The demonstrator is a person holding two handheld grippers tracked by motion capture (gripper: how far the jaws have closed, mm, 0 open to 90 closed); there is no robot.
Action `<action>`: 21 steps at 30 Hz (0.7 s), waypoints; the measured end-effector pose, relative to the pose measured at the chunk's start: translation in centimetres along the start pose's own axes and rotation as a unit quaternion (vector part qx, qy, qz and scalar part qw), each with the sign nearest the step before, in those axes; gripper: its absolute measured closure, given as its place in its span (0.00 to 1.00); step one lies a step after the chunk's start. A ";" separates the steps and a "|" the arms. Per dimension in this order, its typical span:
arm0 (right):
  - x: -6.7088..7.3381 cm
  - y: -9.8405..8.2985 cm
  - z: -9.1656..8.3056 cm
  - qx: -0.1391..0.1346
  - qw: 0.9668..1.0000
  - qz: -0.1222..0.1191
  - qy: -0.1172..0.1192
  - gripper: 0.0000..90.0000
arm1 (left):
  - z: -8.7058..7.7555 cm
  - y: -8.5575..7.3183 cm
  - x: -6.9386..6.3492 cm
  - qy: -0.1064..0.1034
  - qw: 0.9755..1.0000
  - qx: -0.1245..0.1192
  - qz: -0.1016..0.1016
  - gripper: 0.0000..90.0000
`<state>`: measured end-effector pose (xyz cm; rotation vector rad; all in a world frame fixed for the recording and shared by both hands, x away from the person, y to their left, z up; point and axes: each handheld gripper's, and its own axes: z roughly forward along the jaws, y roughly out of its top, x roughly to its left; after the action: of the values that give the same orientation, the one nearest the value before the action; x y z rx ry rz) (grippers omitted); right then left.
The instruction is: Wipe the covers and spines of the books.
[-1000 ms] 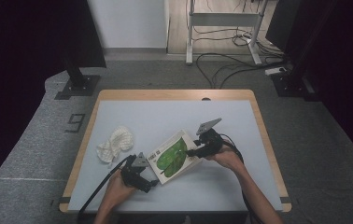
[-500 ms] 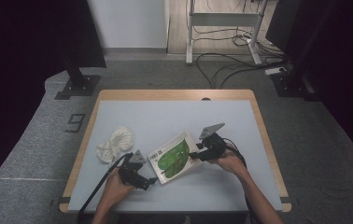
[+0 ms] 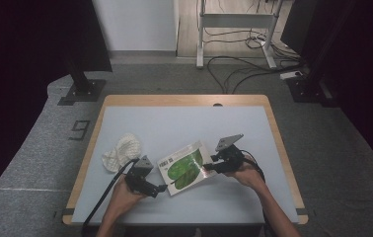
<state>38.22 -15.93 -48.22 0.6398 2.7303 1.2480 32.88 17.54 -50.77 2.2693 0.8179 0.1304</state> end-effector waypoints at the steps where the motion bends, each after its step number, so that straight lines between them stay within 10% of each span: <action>1: 0.0 -0.1 0.0 -0.001 1.000 0.000 -0.001 0.68 | 0.1 0.3 -0.2 0.003 1.000 0.005 0.006 0.00; 21: 0.0 -2.2 0.0 0.002 1.000 0.022 -0.006 0.68 | 0.2 2.3 -2.1 0.027 0.999 -0.004 0.040 0.24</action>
<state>37.51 -17.22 -49.87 0.7102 2.7247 1.2446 32.43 14.94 -49.11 2.2998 0.7533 0.2317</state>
